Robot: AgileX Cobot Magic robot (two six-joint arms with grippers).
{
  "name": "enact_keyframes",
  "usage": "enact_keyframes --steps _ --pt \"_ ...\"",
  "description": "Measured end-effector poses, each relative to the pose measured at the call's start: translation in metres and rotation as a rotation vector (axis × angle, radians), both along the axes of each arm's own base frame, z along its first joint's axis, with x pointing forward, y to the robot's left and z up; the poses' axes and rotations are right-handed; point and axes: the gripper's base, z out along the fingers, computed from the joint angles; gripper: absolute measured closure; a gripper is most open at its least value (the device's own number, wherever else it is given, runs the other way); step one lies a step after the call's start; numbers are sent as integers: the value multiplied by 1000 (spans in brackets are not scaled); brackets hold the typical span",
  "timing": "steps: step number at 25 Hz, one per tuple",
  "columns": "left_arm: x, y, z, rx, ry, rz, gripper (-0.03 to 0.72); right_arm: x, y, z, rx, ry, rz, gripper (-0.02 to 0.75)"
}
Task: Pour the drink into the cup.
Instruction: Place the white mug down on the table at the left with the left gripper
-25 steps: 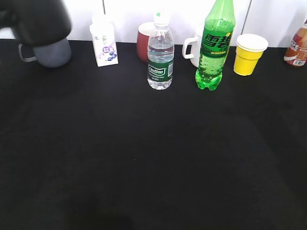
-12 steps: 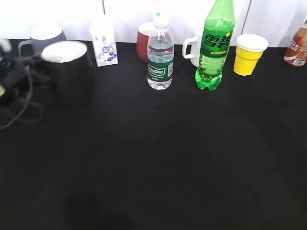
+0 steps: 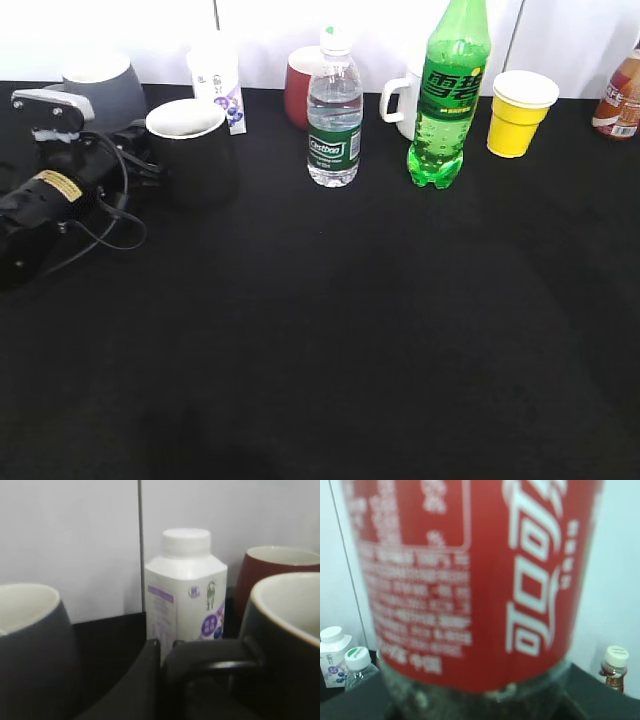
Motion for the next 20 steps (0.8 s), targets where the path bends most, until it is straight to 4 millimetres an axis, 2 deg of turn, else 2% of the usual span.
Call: enact_keyframes --steps 8,10,14,20 --pt "0 0 0 -9 3 1 638 0 0 0 -9 -3 2 372" --pt "-2 0 -1 -25 4 -1 576 0 0 0 -9 -3 2 372" --pt "-3 0 0 -41 4 -14 381 0 0 0 -10 -4 2 372" --pt "-7 4 -3 -87 42 -51 359 0 0 0 -10 -4 3 372"
